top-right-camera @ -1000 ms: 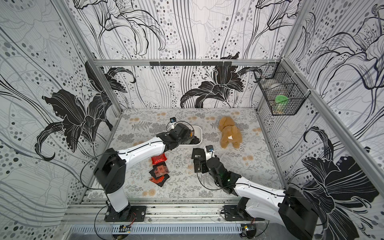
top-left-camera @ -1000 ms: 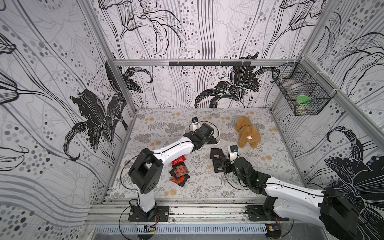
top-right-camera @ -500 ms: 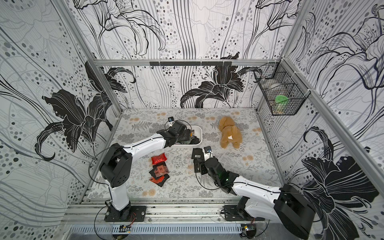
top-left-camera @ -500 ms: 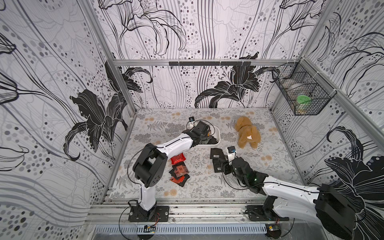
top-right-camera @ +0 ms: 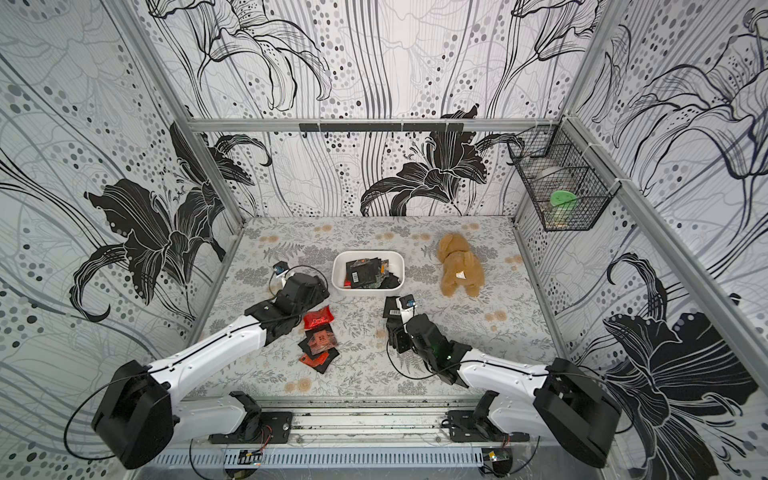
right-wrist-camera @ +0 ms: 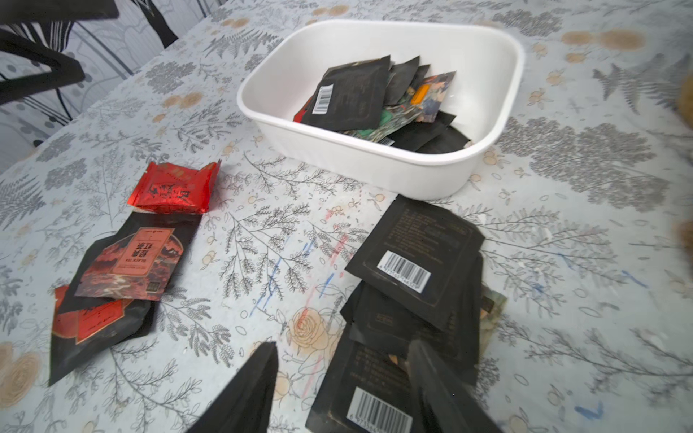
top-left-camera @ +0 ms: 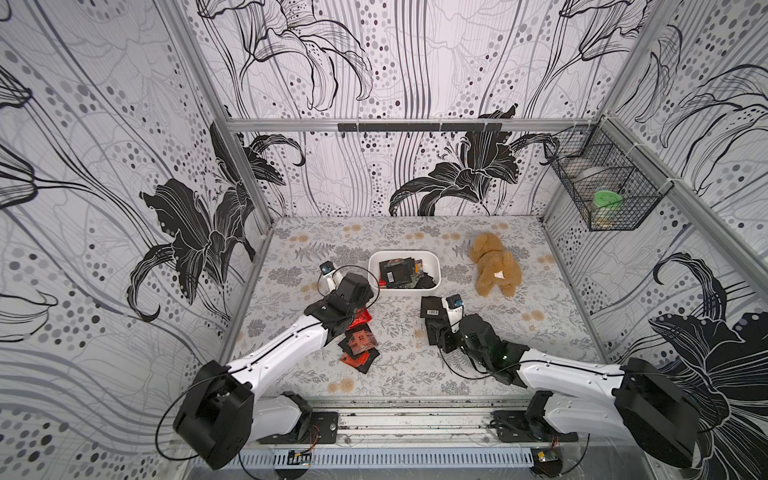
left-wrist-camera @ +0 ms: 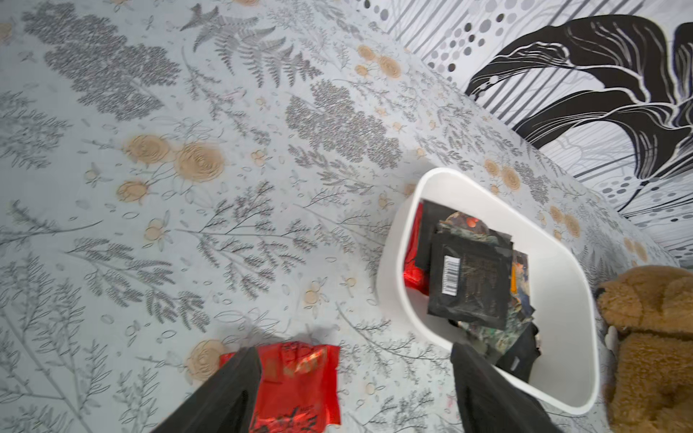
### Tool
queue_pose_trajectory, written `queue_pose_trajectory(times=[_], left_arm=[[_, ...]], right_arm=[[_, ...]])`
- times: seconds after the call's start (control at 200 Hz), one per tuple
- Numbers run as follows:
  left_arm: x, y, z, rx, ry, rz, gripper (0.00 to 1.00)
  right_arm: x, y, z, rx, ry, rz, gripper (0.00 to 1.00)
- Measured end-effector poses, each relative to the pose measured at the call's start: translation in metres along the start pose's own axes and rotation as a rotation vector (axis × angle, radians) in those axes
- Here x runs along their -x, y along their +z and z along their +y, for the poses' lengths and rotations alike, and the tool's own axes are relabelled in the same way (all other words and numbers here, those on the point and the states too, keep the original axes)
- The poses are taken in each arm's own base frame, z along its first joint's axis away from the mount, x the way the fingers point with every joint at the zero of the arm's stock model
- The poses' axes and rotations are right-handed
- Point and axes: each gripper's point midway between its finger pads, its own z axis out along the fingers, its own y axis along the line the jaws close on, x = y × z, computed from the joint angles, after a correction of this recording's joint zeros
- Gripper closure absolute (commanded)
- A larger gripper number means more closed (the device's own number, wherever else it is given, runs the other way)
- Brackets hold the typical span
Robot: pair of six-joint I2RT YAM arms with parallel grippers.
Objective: Put the tea bags into the storage box
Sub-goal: Place the tea bag in the storage box, then pick up the tea bag from the center of the board.
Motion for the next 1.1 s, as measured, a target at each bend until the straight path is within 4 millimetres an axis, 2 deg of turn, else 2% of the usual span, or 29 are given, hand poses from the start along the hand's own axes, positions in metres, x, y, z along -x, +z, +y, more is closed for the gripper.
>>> queue_pose_trajectory(times=[0.085, 0.15, 0.21, 0.275, 0.405, 0.466, 0.641, 0.786, 0.926, 1.096], left_arm=[[-0.007, 0.005, 0.036, 0.055, -0.036, 0.006, 0.11], [-0.014, 0.009, 0.06, 0.087, -0.067, 0.019, 0.11], [-0.02, 0.012, 0.075, 0.096, -0.1, 0.03, 0.11], [-0.03, 0.014, 0.083, 0.082, -0.122, 0.055, 0.11], [-0.048, 0.019, 0.083, 0.047, -0.14, 0.121, 0.16], [-0.052, 0.022, 0.079, 0.027, -0.146, 0.144, 0.2], [-0.068, 0.029, 0.078, -0.021, -0.166, 0.208, 0.21], [-0.073, 0.029, 0.08, -0.037, -0.176, 0.224, 0.23], [-0.077, 0.027, 0.079, -0.076, -0.187, 0.226, 0.25], [-0.079, 0.025, 0.076, -0.125, -0.189, 0.219, 0.26]], right_arm=[[0.002, 0.011, 0.009, 0.02, 0.004, 0.038, 0.42], [0.01, 0.02, 0.018, 0.039, 0.013, 0.056, 0.42], [0.024, 0.028, 0.03, 0.067, 0.034, 0.057, 0.43], [0.038, 0.037, 0.044, 0.107, 0.062, 0.057, 0.44], [0.052, 0.063, 0.07, 0.179, 0.115, 0.094, 0.46], [0.052, 0.079, 0.08, 0.202, 0.131, 0.129, 0.48], [0.048, 0.128, 0.107, 0.246, 0.138, 0.22, 0.51], [0.04, 0.148, 0.12, 0.262, 0.135, 0.268, 0.55], [0.036, 0.164, 0.126, 0.268, 0.143, 0.297, 0.67], [0.026, 0.181, 0.13, 0.267, 0.141, 0.331, 0.71]])
